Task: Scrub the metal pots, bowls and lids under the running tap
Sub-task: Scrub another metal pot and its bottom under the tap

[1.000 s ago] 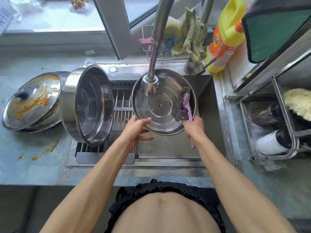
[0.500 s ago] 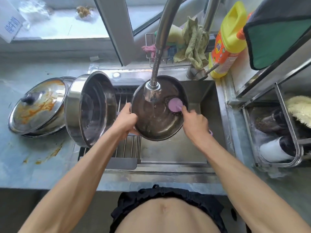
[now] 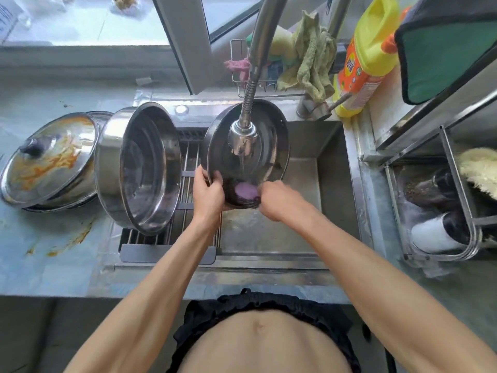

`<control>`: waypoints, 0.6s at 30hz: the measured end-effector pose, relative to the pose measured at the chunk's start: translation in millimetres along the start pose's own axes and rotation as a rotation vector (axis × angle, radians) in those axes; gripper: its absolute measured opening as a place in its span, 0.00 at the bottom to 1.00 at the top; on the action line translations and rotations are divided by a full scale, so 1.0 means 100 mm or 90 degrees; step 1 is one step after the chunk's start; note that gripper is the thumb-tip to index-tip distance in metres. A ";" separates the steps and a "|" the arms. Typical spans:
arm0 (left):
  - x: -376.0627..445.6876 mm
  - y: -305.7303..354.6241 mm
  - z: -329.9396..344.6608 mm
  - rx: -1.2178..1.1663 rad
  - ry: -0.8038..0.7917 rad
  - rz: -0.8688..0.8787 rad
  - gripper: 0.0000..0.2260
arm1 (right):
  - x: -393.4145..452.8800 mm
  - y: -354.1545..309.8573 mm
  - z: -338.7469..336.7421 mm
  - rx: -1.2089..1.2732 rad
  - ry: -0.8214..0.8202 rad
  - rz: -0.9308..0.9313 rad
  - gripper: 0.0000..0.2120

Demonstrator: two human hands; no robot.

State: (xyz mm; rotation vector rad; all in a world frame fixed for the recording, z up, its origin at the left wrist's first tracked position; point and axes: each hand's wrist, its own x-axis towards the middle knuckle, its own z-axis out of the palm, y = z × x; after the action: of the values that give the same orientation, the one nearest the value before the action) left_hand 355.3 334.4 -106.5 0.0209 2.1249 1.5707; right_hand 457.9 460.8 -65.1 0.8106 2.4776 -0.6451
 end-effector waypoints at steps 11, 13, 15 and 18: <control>-0.16 0.04 0.11 0.038 0.012 0.052 0.12 | 0.07 0.07 0.06 0.079 -0.065 0.084 0.14; -0.18 -0.03 0.13 0.020 0.012 0.057 0.11 | -0.01 -0.04 0.10 0.310 -0.152 0.079 0.12; -0.18 -0.04 0.16 -0.050 0.029 0.009 0.09 | -0.07 -0.08 0.08 0.485 -0.173 0.097 0.13; -0.16 0.01 0.14 -0.146 0.035 -0.073 0.08 | -0.05 -0.02 0.03 0.358 -0.155 0.071 0.15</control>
State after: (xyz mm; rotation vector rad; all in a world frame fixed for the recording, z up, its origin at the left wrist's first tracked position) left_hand 375.0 342.8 -102.3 -0.2191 1.9370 1.7528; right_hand 461.3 455.3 -64.3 0.9878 2.0319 -1.3419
